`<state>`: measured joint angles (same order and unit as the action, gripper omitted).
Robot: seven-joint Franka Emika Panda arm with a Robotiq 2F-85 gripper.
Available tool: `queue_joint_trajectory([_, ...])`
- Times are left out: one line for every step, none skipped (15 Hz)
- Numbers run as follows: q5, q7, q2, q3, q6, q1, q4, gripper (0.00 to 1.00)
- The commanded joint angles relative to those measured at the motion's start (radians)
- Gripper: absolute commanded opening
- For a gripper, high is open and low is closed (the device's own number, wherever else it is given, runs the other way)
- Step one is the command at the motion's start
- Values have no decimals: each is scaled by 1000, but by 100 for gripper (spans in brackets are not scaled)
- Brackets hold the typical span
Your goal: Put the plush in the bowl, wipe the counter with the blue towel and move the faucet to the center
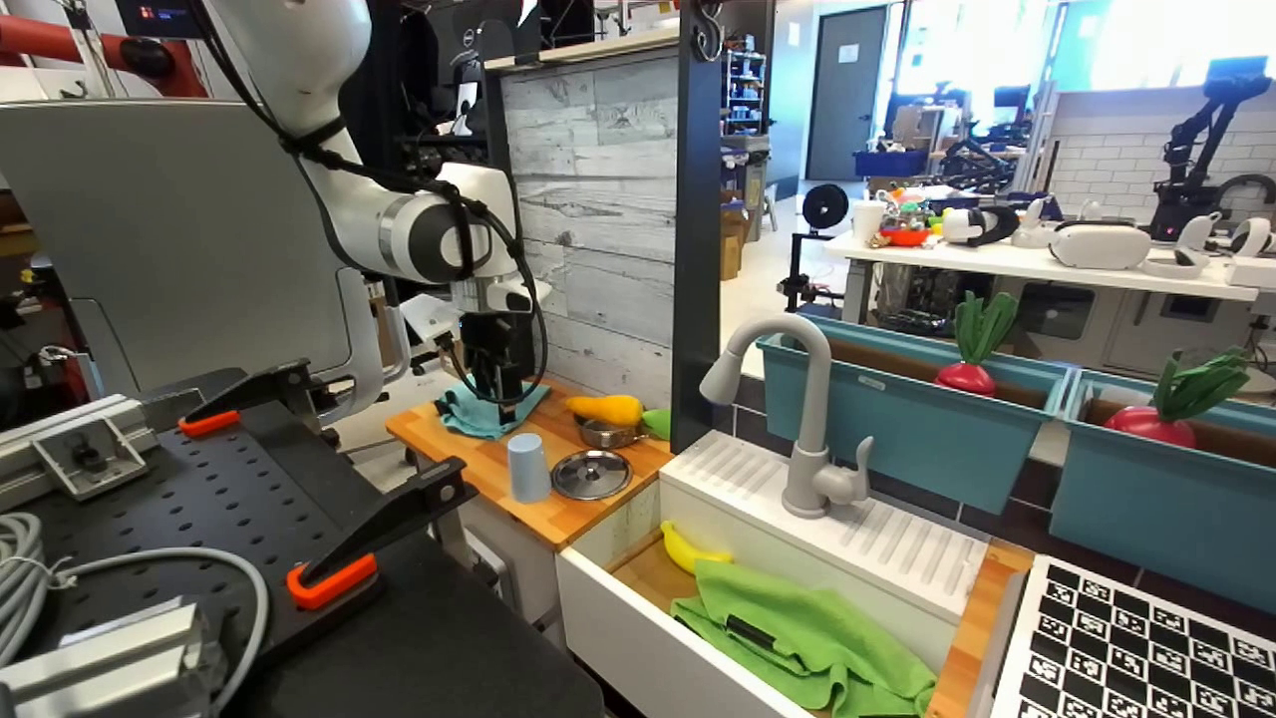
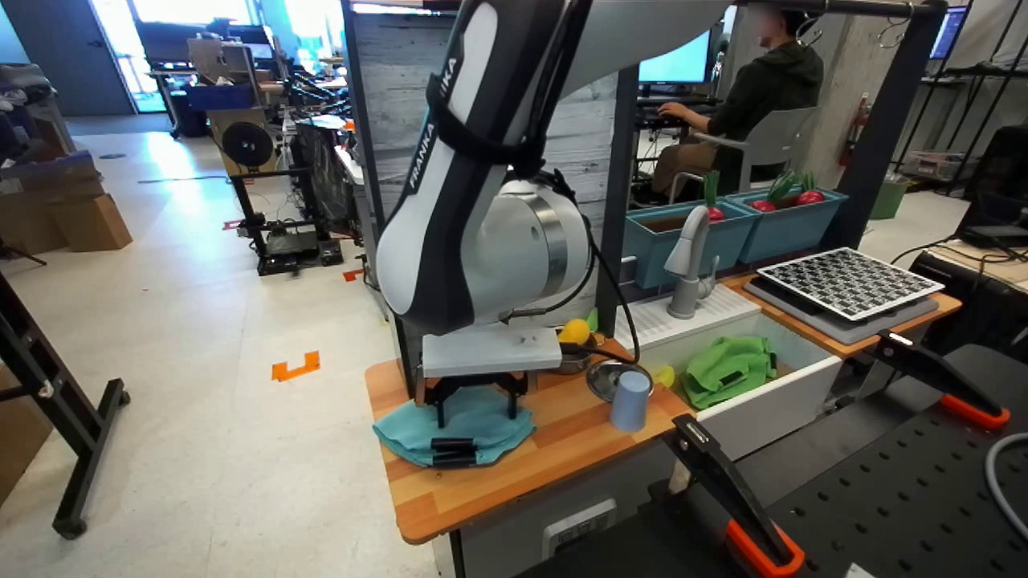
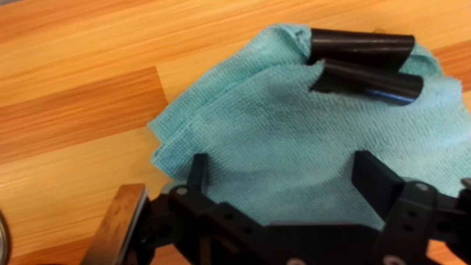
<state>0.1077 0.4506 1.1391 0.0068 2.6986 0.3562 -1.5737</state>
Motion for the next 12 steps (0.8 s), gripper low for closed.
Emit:
queue_joint_trajectory([-4,9,35,-27,-47,11,57,100])
queue_joint_trajectory([-4,10,38,-30,-51,10,63,100])
queue_joint_trajectory([-3,10,43,-31,-53,6,70,100])
queue_joint_trajectory([-1,11,46,-32,-59,3,77,100])
queue_joint_trajectory([0,11,51,-33,-68,-1,86,100])
queue_joint_trajectory([0,12,56,-34,-75,-4,95,100])
queue_joint_trajectory([0,15,62,-38,-82,-5,103,100])
queue_joint_trajectory([0,17,66,-40,-91,-6,111,100])
queue_joint_trajectory([0,20,69,-42,-94,-8,117,100])
queue_joint_trajectory([1,21,70,-42,-97,-12,121,100])
queue_joint_trajectory([3,23,70,-42,-101,-16,125,100])
queue_joint_trajectory([5,25,71,-42,-103,-21,130,100])
